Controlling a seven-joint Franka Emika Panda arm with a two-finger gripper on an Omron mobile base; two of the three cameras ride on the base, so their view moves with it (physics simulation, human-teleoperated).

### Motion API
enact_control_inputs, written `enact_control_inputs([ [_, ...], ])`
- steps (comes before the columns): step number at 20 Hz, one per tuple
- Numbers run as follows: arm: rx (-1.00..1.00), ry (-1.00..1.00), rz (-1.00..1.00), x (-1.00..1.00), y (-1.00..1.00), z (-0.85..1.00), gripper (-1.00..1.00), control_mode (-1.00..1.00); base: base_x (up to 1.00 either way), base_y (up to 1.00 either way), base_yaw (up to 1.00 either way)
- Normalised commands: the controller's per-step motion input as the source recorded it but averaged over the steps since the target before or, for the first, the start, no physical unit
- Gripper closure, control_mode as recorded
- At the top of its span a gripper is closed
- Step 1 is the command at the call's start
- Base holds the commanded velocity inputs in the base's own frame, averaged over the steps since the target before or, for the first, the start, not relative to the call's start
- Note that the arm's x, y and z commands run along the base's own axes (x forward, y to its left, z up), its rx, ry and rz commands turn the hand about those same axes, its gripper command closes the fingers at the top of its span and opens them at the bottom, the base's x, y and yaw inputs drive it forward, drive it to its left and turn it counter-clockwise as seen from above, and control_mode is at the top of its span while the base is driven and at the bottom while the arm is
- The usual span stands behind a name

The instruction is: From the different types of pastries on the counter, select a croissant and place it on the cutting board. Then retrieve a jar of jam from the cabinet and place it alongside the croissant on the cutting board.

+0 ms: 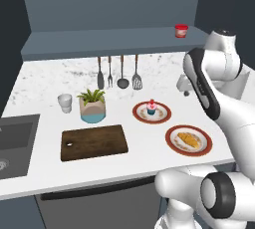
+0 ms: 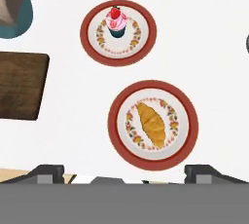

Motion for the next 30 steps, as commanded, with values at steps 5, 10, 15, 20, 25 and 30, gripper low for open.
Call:
enact_control_inputs([
  [5,0.0,0.02,0.0,0.0,-0.38,-0.32,-1.0,-1.0,0.0,0.0,0.0],
  [10,0.01,0.0,0.0,0.0,0.0,-0.34,-1.0,-1.0,0.0,0.0,0.0],
  [15,0.0,0.07,0.0,-0.01,-0.02,-0.65,-1.0,-1.0,0.0,0.0,0.0],
  [20,-0.06,0.07,0.0,0.0,-0.09,-0.8,-1.0,-1.0,0.0,0.0,0.0],
  [25,-0.1,0.04,0.0,0.0,-0.11,-0.87,-1.0,-1.0,0.0,0.0,0.0],
  [30,-0.04,-0.01,0.0,0.0,-0.23,-0.46,-1.0,-1.0,0.0,0.0,0.0],
])
